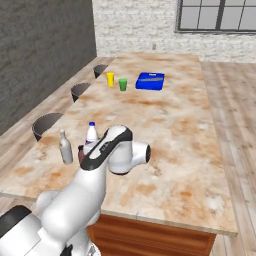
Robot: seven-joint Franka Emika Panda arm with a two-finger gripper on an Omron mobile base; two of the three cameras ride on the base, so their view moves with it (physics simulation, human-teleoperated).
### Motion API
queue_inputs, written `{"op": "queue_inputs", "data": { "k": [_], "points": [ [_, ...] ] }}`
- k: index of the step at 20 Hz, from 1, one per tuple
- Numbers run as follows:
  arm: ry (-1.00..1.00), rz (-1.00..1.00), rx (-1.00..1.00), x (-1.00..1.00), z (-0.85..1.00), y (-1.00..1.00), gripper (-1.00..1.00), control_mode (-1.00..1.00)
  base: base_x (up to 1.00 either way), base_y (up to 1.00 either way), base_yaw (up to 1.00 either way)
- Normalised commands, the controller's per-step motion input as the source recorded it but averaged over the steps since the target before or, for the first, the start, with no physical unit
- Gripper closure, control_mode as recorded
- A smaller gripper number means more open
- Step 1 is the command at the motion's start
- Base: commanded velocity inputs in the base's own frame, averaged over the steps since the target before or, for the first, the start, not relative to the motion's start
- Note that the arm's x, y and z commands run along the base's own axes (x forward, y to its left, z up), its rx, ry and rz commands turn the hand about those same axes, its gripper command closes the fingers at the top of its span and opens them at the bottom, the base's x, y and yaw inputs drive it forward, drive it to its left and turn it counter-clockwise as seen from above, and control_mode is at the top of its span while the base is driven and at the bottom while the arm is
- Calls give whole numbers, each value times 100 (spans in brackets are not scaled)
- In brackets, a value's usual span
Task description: Place the drinks on the dining counter in a tight cluster.
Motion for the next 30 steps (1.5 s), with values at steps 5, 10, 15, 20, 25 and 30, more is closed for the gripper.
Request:
{"op": "queue_inputs", "data": {
  "k": [5, 10, 15, 20, 25, 30],
  "points": [
    [-1, 0, -1, 7, 0, 8, 100, -100, 0, 0, 0],
    [-14, 1, -6, 5, 0, 9, 100, -100, 0, 0, 0],
    [-17, 0, 0, 11, -8, 6, 100, -100, 0, 0, 0],
    [-3, 0, 0, 24, -18, 4, 100, -100, 0, 0, 0],
    [2, 0, 0, 2, -39, 0, 100, -100, 0, 0, 0],
    [6, 0, -2, 0, -27, 0, 100, -100, 0, 0, 0]
  ]
}}
